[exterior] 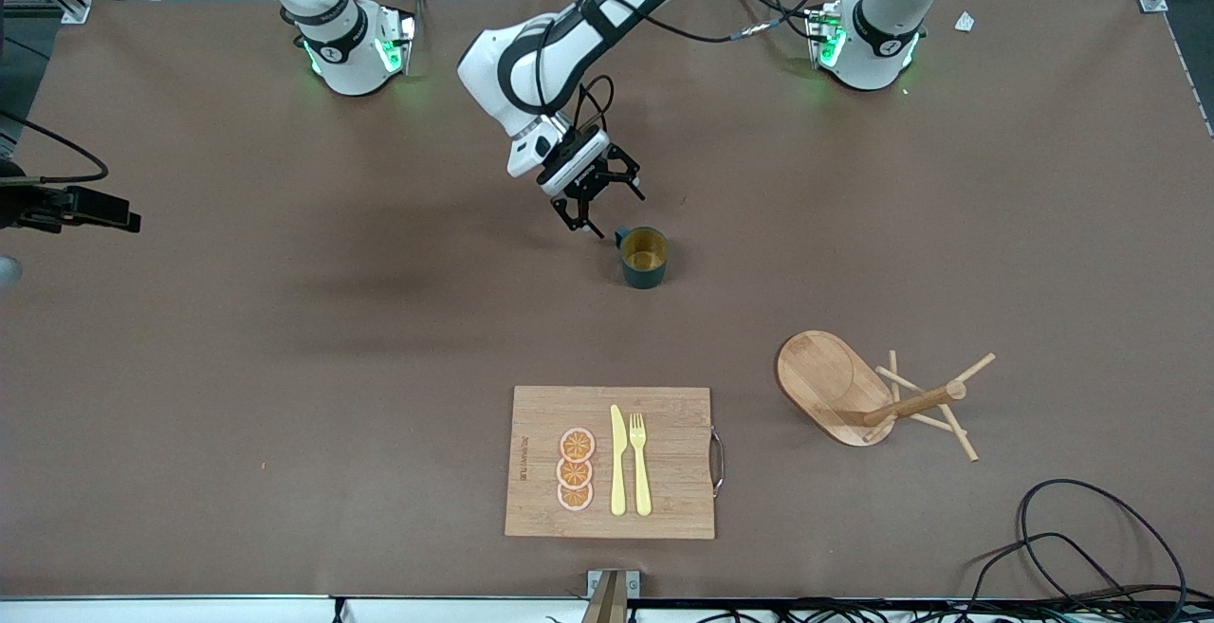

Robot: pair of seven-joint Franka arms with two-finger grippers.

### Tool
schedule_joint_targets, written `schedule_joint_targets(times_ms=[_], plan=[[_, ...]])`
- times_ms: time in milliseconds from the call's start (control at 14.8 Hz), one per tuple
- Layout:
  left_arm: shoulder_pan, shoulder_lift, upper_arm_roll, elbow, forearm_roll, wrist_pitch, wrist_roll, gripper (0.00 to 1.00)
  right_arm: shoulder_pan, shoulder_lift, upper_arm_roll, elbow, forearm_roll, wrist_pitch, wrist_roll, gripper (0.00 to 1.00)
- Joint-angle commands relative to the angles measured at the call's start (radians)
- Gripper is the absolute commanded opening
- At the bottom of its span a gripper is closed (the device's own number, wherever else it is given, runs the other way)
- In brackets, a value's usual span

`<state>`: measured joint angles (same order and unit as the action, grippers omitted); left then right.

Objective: Pass cup and hang on rack
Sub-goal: 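Lower the left gripper onto the mug rim while the right gripper retracts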

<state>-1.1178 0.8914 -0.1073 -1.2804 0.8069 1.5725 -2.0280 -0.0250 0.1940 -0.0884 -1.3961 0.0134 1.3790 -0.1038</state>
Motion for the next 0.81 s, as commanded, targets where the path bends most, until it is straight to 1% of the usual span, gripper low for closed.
schedule_joint_targets(times_ms=[0, 135, 338, 473, 541, 676, 744], plan=[[-0.049, 0.089, 0.053, 0.062, 0.028, 0.021, -0.049, 1.00, -0.016, -0.028, 0.024, -0.021, -0.009, -0.021, -0.007, 1.00], [-0.066, 0.121, 0.081, 0.067, 0.026, 0.041, -0.067, 1.00, -0.012, -0.066, 0.024, -0.064, -0.001, -0.003, -0.002, 1.00], [-0.069, 0.133, 0.087, 0.069, 0.028, 0.064, -0.074, 1.00, -0.009, -0.116, 0.024, -0.113, 0.000, 0.014, 0.000, 1.00], [-0.069, 0.139, 0.089, 0.069, 0.028, 0.072, -0.074, 0.98, 0.000, -0.184, 0.022, -0.191, -0.001, 0.064, -0.002, 1.00], [-0.069, 0.142, 0.089, 0.067, 0.029, 0.073, -0.072, 0.93, 0.004, -0.215, 0.022, -0.223, -0.009, 0.080, -0.001, 1.00], [-0.069, 0.144, 0.097, 0.066, 0.029, 0.072, -0.066, 0.77, 0.011, -0.241, 0.022, -0.241, -0.013, 0.074, 0.003, 1.00], [-0.071, 0.144, 0.097, 0.064, 0.029, 0.070, -0.058, 0.66, 0.008, -0.254, 0.022, -0.242, -0.013, 0.065, 0.010, 1.00]])
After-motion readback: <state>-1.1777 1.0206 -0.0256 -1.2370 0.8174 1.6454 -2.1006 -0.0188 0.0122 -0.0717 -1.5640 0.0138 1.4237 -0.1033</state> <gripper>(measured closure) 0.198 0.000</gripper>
